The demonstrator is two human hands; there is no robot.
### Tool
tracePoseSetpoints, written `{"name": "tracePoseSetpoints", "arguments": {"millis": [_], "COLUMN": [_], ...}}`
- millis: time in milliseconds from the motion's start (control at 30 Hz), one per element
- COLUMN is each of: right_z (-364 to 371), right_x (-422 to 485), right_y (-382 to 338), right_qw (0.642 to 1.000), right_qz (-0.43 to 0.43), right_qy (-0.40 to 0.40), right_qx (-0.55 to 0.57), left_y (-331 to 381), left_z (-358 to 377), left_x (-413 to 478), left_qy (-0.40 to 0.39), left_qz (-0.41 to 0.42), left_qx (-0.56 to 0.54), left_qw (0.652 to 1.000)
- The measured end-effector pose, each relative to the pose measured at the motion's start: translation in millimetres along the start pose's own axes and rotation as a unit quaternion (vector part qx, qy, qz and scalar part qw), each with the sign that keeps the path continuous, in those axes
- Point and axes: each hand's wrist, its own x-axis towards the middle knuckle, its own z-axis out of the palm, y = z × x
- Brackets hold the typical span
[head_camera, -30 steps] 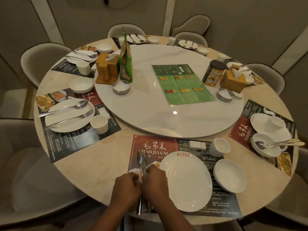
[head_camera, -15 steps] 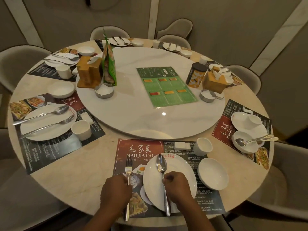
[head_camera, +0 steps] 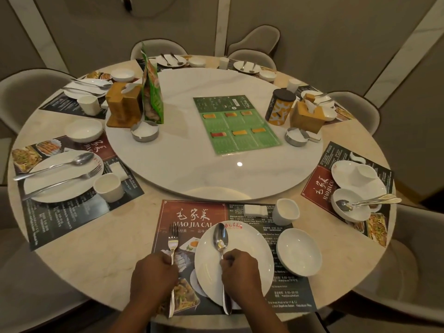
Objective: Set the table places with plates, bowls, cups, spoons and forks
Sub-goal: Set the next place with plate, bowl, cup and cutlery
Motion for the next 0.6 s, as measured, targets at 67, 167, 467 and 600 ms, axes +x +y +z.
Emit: {"name": "tracePoseSetpoints", "arguments": {"millis": [67,167,467,600], "right_z": [-0.5,-6.0,-45.9,-55.2], "right_x": [-0.4,-1.9,2.4,6.1], "right_y": [2.3,6.9,18.8,27.1], "right_qw": [1.0,1.0,0.966,0.967], "right_qz": [-0.002,-0.014,-0.024,0.0], "right_qy": [-0.003,0.003,-0.019,-0.029], "right_qx": [0.013,0.021,0.257,0.253], "left_y": [1.6,14.6,94.3,105.8], "left_z": [-2.2,-10.6,29.0,50.3], "left_x": [-0.8,-6.3,-41.9,-49.9], "left_qy": [0.01,0.013,-0.113,-0.104], "left_qz": [0.002,0.024,0.077,0.065], "left_qx": [-0.013,-0.036,-0.175,-0.181], "left_qw": [1.0,0.999,0.975,0.976]}}
